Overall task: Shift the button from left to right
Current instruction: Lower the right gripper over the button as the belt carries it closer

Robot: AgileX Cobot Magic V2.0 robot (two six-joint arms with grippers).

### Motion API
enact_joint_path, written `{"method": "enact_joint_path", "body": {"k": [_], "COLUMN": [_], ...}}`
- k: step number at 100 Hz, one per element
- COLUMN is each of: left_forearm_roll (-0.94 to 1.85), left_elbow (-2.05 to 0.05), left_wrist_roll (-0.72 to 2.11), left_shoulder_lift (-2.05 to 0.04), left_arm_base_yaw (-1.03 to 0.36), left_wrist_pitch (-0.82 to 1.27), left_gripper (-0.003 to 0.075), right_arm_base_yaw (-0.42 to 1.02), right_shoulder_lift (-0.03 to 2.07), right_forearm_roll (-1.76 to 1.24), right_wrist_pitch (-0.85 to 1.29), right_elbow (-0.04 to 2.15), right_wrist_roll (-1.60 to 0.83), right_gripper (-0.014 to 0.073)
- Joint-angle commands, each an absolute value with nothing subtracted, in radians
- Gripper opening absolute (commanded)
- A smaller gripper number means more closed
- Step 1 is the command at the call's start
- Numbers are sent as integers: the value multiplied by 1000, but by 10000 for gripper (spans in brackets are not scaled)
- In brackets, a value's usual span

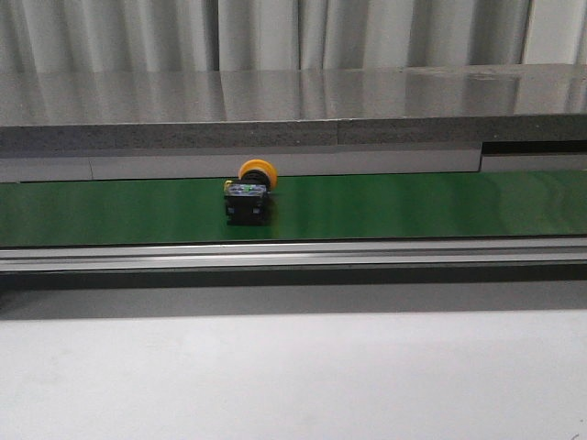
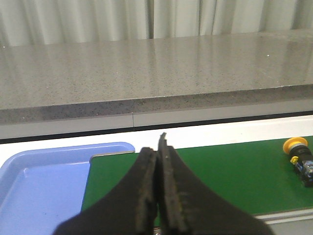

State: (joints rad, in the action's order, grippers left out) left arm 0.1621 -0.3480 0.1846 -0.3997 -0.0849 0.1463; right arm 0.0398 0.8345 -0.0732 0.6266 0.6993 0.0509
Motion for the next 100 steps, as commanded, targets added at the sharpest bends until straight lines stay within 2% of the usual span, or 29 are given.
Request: {"method": "enact_joint_path", "body": {"k": [1, 17, 24, 31, 48, 57, 100], "left_forearm_roll": [174, 174, 174, 174, 174, 174, 174], "left_elbow": [-376, -376, -376, -376, -376, -376, -376], "left_wrist_roll": [185, 185, 185, 185, 185, 185, 185], "left_shoulder_lift": [-403, -403, -403, -403, -403, -403, -403], "left_arm_base_yaw": [-93, -93, -93, -93, -93, -93, -93], "left_wrist_pitch": [66, 66, 66, 66, 66, 66, 66], "left_gripper": [-20, -20, -20, -20, -20, -20, -20], "right_arm_base_yaw": [38, 38, 38, 38, 38, 38, 39], "right_shoulder_lift": [868, 903, 903, 903, 903, 903, 1005], "right_forearm_roll": [-88, -99, -112, -119, -120, -133, -186], "right_wrist_pitch": [566, 573, 573, 573, 571, 567, 569], "right_elbow": [739, 739, 739, 739, 739, 739, 838], "right_wrist_roll": [49, 49, 49, 49, 49, 49, 7], "right_gripper": [-68, -55, -2, 100, 464, 566, 582]}}
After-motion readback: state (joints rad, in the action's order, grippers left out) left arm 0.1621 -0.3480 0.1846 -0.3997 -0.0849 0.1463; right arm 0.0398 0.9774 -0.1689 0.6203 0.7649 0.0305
